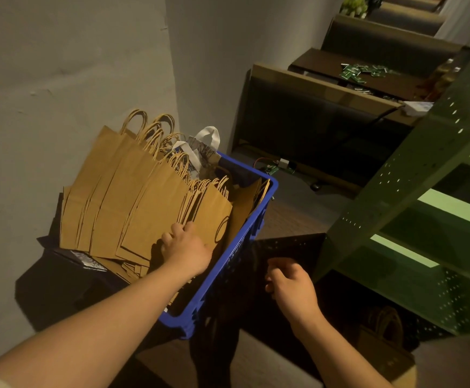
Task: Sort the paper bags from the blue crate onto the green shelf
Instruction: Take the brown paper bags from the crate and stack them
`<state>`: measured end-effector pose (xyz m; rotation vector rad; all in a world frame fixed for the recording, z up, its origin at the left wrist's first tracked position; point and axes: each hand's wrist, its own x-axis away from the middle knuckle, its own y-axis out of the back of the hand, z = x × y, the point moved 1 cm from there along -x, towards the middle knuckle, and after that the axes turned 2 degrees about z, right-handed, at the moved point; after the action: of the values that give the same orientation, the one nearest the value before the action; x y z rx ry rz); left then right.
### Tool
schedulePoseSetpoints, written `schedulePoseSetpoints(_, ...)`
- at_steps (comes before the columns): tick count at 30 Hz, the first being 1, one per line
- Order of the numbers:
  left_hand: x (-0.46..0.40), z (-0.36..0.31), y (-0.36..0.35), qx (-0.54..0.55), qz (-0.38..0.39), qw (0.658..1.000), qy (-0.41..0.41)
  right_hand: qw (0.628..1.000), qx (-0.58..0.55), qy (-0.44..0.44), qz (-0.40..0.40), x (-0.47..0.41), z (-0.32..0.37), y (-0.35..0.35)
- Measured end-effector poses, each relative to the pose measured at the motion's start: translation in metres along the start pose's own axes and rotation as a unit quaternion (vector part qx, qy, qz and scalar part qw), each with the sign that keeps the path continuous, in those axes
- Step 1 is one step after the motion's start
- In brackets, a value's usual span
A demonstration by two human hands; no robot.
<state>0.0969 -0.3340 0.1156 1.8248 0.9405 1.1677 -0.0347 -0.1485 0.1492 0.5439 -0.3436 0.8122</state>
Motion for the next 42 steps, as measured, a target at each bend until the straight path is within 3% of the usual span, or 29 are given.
schedulePoseSetpoints(4, -0.005, 0.008, -0.004, 0.097, -0.027, 0.994, -0.029, 1.0, -0.002, 0.0, 0.004, 0.004, -0.004, 0.0)
schedulePoseSetpoints(9, -0.001, 0.011, -0.008, 0.091, 0.029, 0.995, -0.029, 1.0, 0.004, 0.007, 0.01, 0.009, -0.011, 0.002)
schedulePoseSetpoints(15, 0.021, 0.015, 0.023, 0.161, -0.037, 0.985, -0.046, 1.0, -0.013, 0.02, 0.02, 0.012, -0.005, 0.004)
schedulePoseSetpoints(19, 0.039, 0.027, 0.046, 0.277, -0.096, 0.953, -0.078, 0.998, -0.046, 0.039, 0.032, 0.013, 0.013, 0.002)
schedulePoseSetpoints(22, 0.055, 0.033, 0.059, 0.392, -0.125, 0.906, -0.098, 0.992, -0.078, 0.075, 0.057, 0.018, 0.032, -0.001)
schedulePoseSetpoints(25, 0.072, 0.033, 0.067, 0.521, -0.076, 0.842, -0.12, 0.984, -0.101, 0.107, 0.095, 0.026, 0.054, -0.003)
schedulePoseSetpoints(27, 0.081, 0.029, 0.064, 0.56, -0.008, 0.82, -0.121, 0.978, -0.126, 0.112, 0.122, 0.03, 0.066, -0.004)
schedulePoseSetpoints(33, 0.101, 0.008, 0.041, 0.508, 0.117, 0.844, -0.128, 0.968, -0.186, 0.112, 0.126, 0.032, 0.072, 0.002)
schedulePoseSetpoints(37, 0.098, -0.004, 0.041, 0.554, 0.133, 0.814, -0.111, 0.961, -0.213, 0.082, 0.155, 0.035, 0.065, 0.006)
schedulePoseSetpoints(42, 0.096, -0.012, 0.033, 0.533, 0.122, 0.828, -0.124, 0.974, -0.188, 0.038, 0.122, 0.038, 0.058, 0.006)
